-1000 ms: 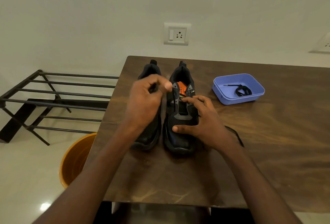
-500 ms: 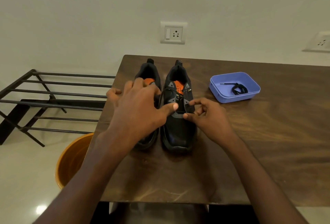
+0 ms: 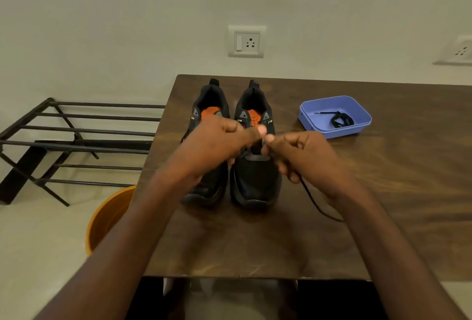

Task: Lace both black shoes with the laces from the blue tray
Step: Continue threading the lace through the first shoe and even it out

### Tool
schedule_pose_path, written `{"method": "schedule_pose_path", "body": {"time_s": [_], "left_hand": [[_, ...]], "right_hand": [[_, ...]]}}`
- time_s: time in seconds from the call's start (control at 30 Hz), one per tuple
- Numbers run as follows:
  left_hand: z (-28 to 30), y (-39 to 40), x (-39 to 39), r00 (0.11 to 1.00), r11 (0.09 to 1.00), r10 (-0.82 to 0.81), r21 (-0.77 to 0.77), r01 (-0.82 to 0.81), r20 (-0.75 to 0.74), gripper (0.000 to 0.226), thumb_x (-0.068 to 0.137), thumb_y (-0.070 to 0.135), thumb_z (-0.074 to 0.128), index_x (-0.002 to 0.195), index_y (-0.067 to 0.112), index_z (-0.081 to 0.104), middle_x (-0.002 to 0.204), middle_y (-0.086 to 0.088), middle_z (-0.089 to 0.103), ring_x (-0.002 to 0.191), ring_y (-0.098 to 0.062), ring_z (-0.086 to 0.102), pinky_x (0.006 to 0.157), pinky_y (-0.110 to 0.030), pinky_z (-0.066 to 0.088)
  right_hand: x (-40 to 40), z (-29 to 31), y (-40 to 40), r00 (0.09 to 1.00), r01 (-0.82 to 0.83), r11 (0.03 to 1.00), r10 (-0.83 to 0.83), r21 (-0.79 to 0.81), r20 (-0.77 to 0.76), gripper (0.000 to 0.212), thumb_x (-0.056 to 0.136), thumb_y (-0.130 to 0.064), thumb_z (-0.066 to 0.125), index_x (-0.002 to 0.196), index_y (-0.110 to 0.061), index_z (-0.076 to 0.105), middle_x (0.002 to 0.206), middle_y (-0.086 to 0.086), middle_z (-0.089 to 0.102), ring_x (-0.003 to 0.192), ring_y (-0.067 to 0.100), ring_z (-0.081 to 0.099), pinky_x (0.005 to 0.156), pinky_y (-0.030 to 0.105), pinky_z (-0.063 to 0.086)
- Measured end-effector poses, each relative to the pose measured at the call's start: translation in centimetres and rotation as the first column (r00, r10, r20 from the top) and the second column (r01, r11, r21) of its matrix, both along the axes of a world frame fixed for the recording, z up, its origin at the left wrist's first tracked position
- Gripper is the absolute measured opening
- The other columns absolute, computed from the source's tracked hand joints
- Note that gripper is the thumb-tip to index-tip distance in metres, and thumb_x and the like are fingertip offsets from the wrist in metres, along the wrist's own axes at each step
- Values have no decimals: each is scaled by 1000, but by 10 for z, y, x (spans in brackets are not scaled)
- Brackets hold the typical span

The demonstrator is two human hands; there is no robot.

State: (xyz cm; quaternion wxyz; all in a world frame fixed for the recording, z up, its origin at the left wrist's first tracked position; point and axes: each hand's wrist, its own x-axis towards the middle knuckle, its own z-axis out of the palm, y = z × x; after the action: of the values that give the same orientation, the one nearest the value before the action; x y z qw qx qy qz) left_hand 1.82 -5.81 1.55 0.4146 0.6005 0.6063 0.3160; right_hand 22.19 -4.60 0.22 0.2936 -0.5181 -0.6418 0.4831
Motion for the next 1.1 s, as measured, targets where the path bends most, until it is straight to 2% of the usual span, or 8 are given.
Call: {"method": "schedule_pose_path", "body": {"time_s": [0.13, 0.3, 0.53, 0.63, 0.83, 0.9, 1.0, 1.1], "left_hand": [[29, -11, -2, 893, 982, -32, 179, -55, 448, 29, 105, 31, 57, 104, 7, 73, 60, 2, 50, 60, -15, 49, 64, -26, 49], [59, -28, 3, 887, 872, -236, 489, 14, 397, 36, 109, 12, 48, 145, 12, 52, 80, -6, 62, 66, -25, 62, 57, -31, 51], [67, -31, -2, 939, 802, -178, 596, -36, 295, 48, 108, 9, 52, 153, 16, 37, 96, -13, 62, 66, -30, 69, 42, -28, 48], [49, -21, -6, 984, 840, 0, 534, -98, 180, 40, 105, 18, 58, 143, 20, 48, 95, -10, 67, 66, -23, 72, 45, -30, 51], [-1, 1, -16, 901, 914, 343, 316, -254, -265, 47, 98, 31, 70, 139, 24, 49, 102, 13, 61, 93, -7, 62, 80, -27, 54], [-11, 0, -12, 847, 913, 397, 244, -326, -355, 60, 92, 32, 76, 142, 18, 45, 120, 2, 58, 111, -20, 60, 82, -29, 52], [-18, -6, 0, 576, 840, 535, 461, -287, -618, 94, 83, 33, 83, 153, 7, 26, 154, -20, 34, 142, -40, 37, 112, -49, 43], [-18, 1, 13, 647, 846, 400, 534, 12, -649, 95, 82, 47, 80, 157, 20, 27, 163, -10, 28, 153, -30, 23, 125, -52, 18]], "right_hand": [[-10, 21, -9, 971, 56, 971, 1, 230, -239, 27, 107, -28, 50, 110, -16, 74, 67, 2, 66, 47, 14, 48, 45, 22, 42], [-13, 48, -18, 910, 64, 927, 97, 368, -403, 28, 110, -18, 45, 130, -10, 63, 76, 3, 66, 46, 18, 48, 44, 23, 39], [-18, 52, -22, 919, 88, 917, 75, 389, -387, 26, 109, -15, 48, 129, -9, 63, 88, 9, 70, 46, 16, 46, 44, 19, 39], [-20, 26, -14, 954, 143, 947, -54, 288, -295, 21, 107, -19, 54, 122, -16, 69, 94, 7, 73, 52, 7, 52, 46, 18, 43], [-12, -36, 15, 880, 49, 953, -183, 300, 438, 27, 98, -19, 68, 125, -23, 69, 124, -4, 62, 108, 12, 60, 86, 27, 45], [-9, -43, 20, 897, 138, 975, -198, 174, 396, 28, 95, -21, 73, 123, -19, 69, 118, -3, 67, 109, 14, 61, 88, 29, 46], [-4, -49, 26, 929, 209, 973, -230, 100, 291, 10, 90, -23, 78, 98, -19, 74, 92, -5, 71, 92, 15, 66, 85, 38, 55], [-1, -50, 26, 955, 212, 976, -216, 40, 202, 6, 92, -24, 76, 88, -20, 74, 86, -3, 72, 87, 15, 68, 86, 47, 59]]}}
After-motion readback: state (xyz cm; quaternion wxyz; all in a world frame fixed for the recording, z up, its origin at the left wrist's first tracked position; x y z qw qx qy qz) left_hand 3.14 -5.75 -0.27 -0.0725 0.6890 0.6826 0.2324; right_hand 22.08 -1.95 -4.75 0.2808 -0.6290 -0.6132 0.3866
